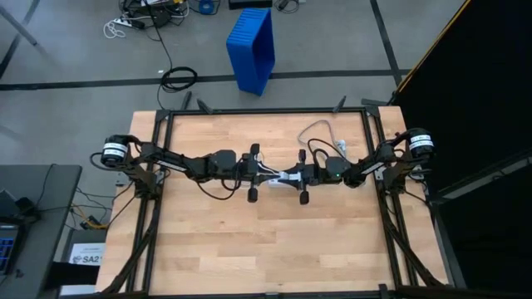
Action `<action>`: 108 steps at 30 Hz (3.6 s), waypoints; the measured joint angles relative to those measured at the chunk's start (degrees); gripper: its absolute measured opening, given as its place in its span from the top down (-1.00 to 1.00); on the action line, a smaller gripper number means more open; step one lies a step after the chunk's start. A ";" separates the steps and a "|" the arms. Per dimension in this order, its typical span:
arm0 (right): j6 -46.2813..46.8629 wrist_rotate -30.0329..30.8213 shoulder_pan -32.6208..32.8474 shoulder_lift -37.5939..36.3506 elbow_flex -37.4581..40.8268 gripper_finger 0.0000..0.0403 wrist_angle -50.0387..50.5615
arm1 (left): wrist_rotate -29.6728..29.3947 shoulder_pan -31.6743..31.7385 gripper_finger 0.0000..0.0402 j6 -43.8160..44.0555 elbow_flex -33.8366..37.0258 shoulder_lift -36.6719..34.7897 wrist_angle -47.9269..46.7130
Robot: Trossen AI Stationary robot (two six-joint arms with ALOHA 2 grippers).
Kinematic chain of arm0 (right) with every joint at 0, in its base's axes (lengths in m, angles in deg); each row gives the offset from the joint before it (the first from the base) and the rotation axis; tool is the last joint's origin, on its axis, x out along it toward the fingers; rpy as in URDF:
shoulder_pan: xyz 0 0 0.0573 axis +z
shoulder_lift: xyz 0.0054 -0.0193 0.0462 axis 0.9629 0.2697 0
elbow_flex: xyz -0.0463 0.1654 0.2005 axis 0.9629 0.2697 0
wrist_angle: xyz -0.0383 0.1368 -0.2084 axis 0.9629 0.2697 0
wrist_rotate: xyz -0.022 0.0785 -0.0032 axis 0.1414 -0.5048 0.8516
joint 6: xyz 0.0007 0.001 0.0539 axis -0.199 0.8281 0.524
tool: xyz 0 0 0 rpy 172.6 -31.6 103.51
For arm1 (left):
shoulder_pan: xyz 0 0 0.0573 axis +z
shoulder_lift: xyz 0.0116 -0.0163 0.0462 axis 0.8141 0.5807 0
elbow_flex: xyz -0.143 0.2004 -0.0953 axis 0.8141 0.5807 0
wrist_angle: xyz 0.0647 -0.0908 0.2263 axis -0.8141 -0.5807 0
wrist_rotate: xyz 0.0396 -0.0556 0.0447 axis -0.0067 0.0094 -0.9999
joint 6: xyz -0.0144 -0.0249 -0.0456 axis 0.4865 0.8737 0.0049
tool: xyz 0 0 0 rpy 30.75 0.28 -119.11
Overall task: Insert USB
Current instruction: Insert the white charger cable into the white charger adapter, then insert the white charger adapter into the white outlet extension
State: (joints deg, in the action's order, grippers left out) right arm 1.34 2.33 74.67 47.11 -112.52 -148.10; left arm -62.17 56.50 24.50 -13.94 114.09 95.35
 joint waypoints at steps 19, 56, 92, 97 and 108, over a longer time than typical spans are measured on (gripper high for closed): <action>-0.42 -0.23 0.00 -0.04 -0.28 0.66 1.63 | -0.63 0.08 0.58 1.73 0.13 0.23 0.84; -0.42 -0.22 0.00 -0.20 -0.31 0.66 3.73 | -0.42 -0.39 0.49 1.17 0.17 -4.07 -4.07; 1.27 -0.13 -0.11 0.13 -0.76 0.66 3.11 | 2.26 0.98 0.97 1.33 0.01 -0.87 -3.34; 1.07 -0.15 -0.12 -0.21 -1.27 0.66 3.50 | 2.07 0.98 0.80 1.53 0.20 -0.52 -1.47; 1.03 -0.31 -0.13 -0.15 -1.25 0.66 3.21 | 1.26 1.04 0.21 1.55 0.17 -1.26 -1.16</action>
State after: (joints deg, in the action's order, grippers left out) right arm 2.37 2.02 74.54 46.96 -113.76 -144.89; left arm -60.91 57.54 26.05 -13.76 112.83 94.19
